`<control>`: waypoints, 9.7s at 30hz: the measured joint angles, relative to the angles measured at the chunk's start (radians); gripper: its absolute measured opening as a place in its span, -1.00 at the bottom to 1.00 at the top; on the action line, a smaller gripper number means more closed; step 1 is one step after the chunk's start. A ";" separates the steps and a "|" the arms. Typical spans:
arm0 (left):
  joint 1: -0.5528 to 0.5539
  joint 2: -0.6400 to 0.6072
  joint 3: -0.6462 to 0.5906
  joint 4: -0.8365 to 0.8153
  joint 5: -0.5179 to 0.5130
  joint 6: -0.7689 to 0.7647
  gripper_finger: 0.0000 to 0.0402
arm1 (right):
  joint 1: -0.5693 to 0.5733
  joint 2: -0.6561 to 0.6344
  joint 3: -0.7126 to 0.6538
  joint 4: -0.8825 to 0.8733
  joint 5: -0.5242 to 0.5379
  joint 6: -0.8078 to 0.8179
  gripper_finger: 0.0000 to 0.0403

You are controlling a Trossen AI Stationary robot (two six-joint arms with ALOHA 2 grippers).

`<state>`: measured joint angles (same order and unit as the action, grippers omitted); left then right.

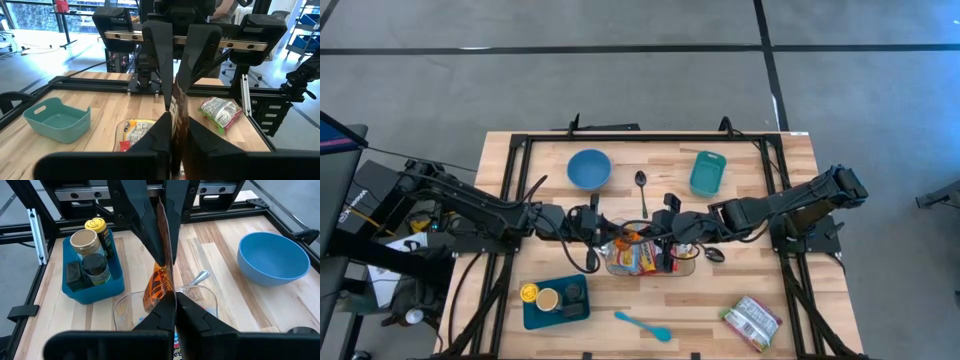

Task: Pick & Place Food Item
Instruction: Put the orange spice bag into the dark blue bin, then put the bottom black spoon into the blue bin

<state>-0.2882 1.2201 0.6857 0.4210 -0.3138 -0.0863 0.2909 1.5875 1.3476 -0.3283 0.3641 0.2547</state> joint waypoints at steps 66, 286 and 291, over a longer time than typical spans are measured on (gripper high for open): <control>-0.309 -0.239 0.000 -0.322 -0.234 -0.073 -1.00 | 0.100 -0.046 -0.063 -0.316 0.268 0.059 -0.42; -0.719 -0.120 -0.239 -0.446 -0.542 -0.870 -0.49 | 0.054 -0.045 -0.064 -0.269 0.262 0.060 -0.42; -0.719 -0.185 -0.239 -0.446 -0.542 -0.819 -0.49 | 0.054 -0.045 -0.064 -0.269 0.262 0.060 -0.42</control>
<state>-1.0077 1.0353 0.4465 -0.0252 -0.8558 -0.9050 0.3447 1.5425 1.2835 -0.5972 0.6258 0.3148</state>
